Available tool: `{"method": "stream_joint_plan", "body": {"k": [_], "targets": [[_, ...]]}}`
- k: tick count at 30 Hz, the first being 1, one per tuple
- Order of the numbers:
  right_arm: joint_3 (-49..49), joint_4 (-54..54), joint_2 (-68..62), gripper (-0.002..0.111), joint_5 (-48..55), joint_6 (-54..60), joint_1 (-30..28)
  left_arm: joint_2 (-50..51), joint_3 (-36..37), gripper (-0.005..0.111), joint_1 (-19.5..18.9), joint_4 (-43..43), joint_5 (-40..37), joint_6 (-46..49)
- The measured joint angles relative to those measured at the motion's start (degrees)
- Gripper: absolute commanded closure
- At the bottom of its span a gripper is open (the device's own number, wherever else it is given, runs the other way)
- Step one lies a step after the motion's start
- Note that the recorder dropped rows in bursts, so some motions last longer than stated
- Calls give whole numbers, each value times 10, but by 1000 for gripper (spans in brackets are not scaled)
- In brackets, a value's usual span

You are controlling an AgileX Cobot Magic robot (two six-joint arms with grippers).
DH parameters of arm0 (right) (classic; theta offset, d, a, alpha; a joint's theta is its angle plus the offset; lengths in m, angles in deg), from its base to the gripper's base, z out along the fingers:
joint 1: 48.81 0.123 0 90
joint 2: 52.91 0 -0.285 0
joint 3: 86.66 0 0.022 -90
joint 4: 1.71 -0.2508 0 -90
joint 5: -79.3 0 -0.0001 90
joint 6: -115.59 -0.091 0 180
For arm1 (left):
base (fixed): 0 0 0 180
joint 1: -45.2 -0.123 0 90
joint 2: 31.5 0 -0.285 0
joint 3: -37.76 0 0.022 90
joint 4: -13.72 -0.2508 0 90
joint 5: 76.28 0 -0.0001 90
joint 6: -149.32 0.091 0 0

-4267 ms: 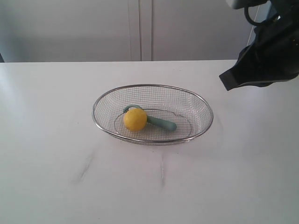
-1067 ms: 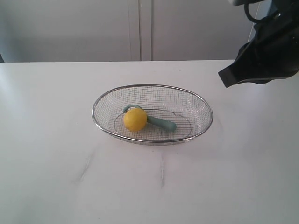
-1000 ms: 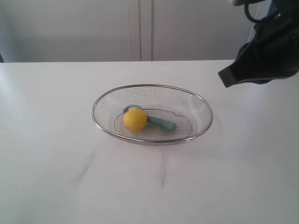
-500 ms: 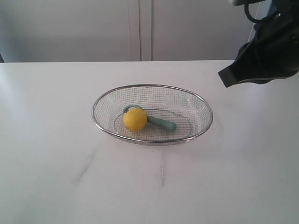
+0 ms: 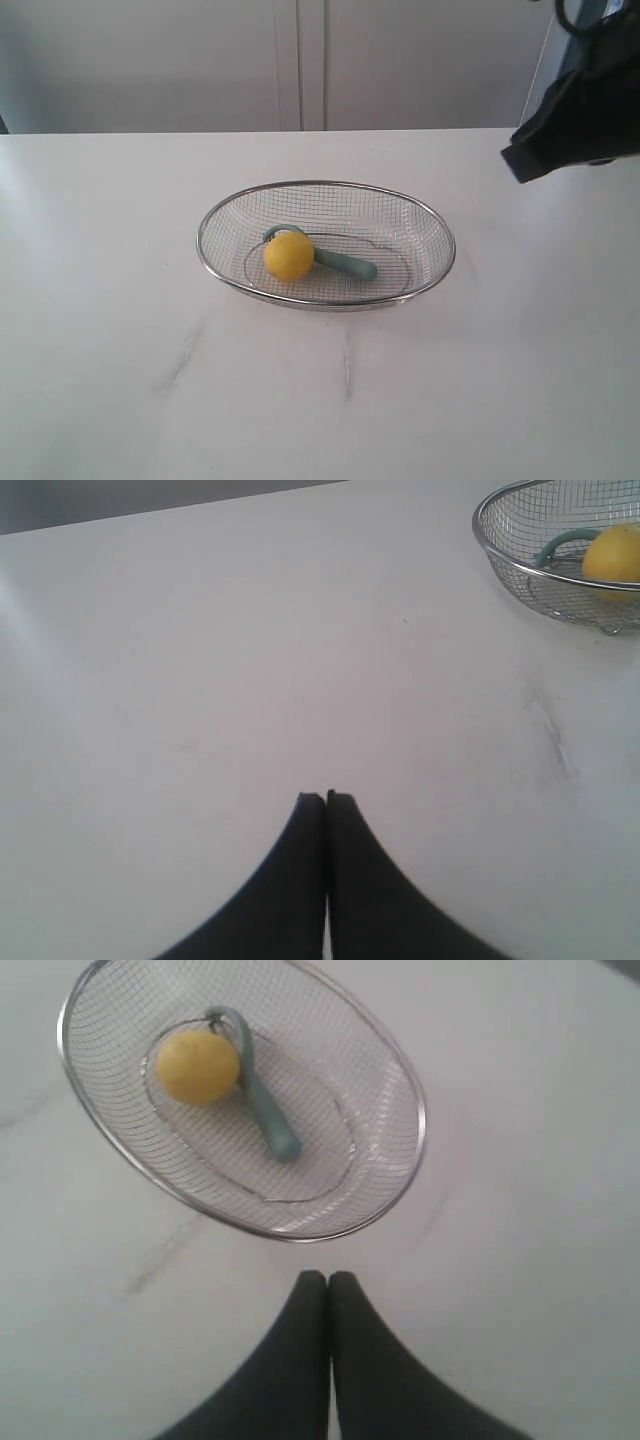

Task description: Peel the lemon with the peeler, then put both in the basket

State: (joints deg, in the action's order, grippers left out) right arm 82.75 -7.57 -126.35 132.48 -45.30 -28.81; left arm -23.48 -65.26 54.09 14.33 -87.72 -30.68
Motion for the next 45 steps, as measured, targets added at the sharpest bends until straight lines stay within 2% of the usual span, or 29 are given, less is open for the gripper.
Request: {"method": "stream_joint_plan", "body": {"k": [3,8,13,19,24,33,38,45], "targets": [[0,51,39,108,-21,0,0,0,0,107,0,0,0,0],[0,70,136,108,-53,0,-31,0,0,107,0,0,0,0],[0,71,262,108,-70,-18,-94,0,0,107,0,0,0,0],[-24,53,390,108,-87,-111,-186,0,0,107,0,0,0,0],[-120,43,420,108,-132,-131,-220,0,0,107,0,0,0,0],[-354,-12,419,108,-331,-148,-223,0,0,107,0,0,0,0],[-455,-16,468,108,-366,-134,-237,0,0,107,0,0,0,0],[-556,-16,611,108,-371,-124,-267,0,0,107,0,0,0,0]]}}
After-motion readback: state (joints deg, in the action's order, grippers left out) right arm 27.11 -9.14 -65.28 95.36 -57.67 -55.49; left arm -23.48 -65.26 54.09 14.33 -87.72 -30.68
